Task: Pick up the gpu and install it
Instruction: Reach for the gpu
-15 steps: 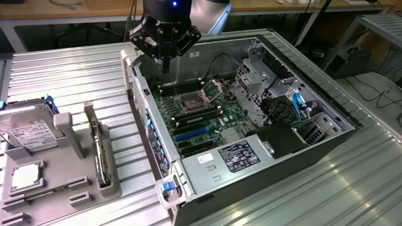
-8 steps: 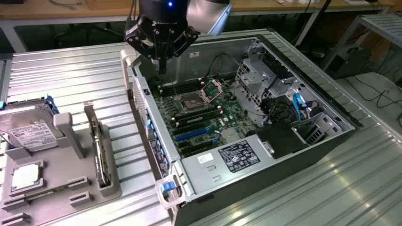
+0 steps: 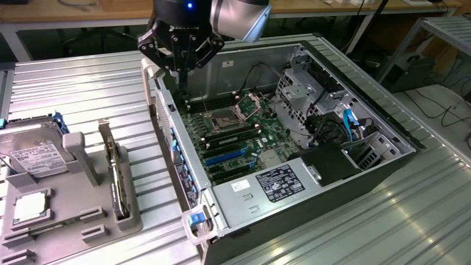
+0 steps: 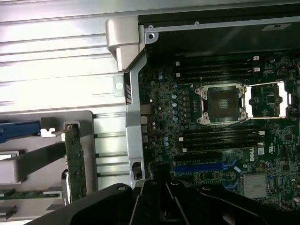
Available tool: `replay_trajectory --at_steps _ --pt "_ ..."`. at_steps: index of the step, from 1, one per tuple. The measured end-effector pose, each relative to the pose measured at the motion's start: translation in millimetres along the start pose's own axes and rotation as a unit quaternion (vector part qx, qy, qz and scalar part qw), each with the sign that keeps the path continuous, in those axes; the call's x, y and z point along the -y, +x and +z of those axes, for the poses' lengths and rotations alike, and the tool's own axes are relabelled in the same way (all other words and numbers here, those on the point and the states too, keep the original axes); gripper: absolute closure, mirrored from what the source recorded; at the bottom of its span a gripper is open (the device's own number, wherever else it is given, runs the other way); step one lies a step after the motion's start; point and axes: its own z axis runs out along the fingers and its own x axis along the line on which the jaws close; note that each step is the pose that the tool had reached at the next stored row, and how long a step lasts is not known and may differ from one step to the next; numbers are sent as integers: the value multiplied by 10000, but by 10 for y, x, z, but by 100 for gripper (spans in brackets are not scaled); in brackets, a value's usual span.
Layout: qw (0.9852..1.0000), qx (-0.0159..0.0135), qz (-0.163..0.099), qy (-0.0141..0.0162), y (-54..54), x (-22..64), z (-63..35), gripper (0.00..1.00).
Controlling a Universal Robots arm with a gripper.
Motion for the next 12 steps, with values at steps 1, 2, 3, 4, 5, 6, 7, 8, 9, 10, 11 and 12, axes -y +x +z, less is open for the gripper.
replay_trajectory --at_steps 1,2,3,4,5,6,7,8,9,10,11,12 --pt "10000 -2 0 0 23 2 0 89" --pt "10000 -3 0 1 46 4 0 89" --pt "10000 -4 0 1 69 6 1 89" --pt "10000 -6 1 0 91 8 1 89" --pt "10000 -7 1 1 112 10 1 89" --pt "10000 -9 1 0 130 12 2 89" --pt "10000 -10 1 1 150 14 2 89" --pt "10000 -12 1 1 170 16 2 89" --pt "10000 -14 1 1 187 18 3 89" --pt "10000 -16 1 1 204 19 3 89" --pt "10000 -19 1 1 225 21 3 89" --pt "10000 -22 1 2 252 24 4 89"
